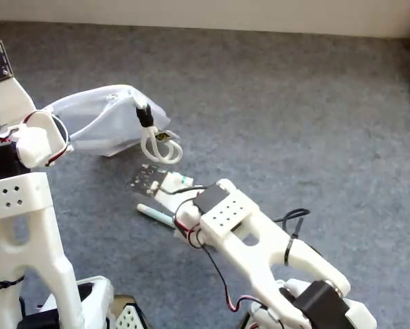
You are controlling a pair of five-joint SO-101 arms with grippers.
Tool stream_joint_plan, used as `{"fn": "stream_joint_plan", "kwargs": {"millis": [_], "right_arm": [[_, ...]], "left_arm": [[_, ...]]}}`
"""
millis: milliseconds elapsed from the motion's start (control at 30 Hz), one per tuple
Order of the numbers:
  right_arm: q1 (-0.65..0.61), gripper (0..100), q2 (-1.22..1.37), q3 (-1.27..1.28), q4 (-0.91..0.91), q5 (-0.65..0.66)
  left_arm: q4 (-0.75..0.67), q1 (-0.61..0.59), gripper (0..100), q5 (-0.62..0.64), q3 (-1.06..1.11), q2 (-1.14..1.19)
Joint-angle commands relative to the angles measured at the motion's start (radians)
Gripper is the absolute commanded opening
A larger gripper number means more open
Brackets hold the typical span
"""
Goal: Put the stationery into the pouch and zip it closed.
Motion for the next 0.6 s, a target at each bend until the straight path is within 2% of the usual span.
{"fn": "stream_joint_plan", "kwargs": {"millis": [0, 267, 567], "right_arm": [[-0.076, 16.3, -0.048, -0.008, -0.136, -0.038], [-0.111, 16.3, -0.047, 0.104, -0.455, -0.1], [-0.154, 16.3, 0.012, 0.096, -0.535, -0.143]], "left_arm": [[-0.015, -0.021, 1, 0.005, 0.007, 0.001], [-0.015, -0.021, 1, 0.006, 0.007, 0.001], [-0.015, -0.018, 1, 0.006, 0.007, 0.001]]}}
